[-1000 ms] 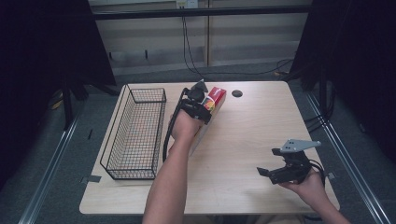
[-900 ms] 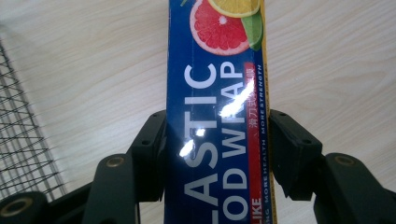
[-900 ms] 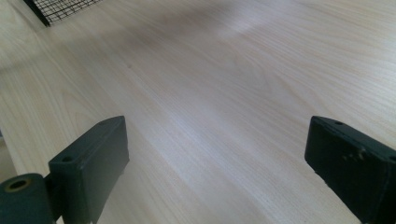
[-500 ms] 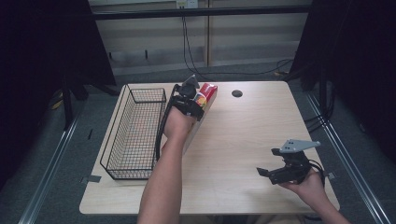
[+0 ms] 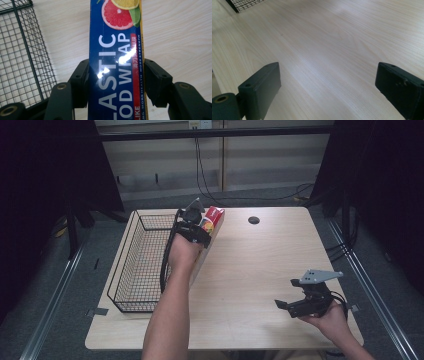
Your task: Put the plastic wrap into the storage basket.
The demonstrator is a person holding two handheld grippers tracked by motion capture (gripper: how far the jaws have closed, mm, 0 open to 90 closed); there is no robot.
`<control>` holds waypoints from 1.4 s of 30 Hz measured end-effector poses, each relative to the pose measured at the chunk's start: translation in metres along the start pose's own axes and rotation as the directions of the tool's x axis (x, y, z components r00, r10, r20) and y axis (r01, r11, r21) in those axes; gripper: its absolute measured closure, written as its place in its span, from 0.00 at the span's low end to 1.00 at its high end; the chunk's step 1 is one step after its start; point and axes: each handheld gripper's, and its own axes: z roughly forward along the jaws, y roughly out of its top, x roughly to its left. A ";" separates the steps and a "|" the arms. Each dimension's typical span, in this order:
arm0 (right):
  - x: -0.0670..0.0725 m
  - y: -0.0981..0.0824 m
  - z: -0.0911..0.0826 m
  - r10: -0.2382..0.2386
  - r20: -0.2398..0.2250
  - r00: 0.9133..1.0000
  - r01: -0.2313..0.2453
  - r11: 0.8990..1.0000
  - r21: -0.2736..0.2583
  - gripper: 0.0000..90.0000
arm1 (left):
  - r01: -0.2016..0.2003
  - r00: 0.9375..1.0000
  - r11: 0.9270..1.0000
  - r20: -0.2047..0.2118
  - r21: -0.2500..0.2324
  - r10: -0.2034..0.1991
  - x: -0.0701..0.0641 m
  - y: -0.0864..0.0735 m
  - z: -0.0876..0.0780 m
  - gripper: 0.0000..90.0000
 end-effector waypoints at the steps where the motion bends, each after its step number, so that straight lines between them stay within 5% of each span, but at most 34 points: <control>1: 0.000 0.000 0.000 -0.001 0.000 1.000 0.001 1.000 0.000 0.07 | 0.003 1.000 1.000 0.000 -0.008 -0.003 0.001 0.000 -0.001 0.50; 42: 0.001 0.002 -0.001 -0.006 -0.003 1.000 0.006 1.000 -0.001 0.07 | 0.116 0.992 0.993 -0.054 -0.029 -0.118 0.045 -0.018 -0.032 0.50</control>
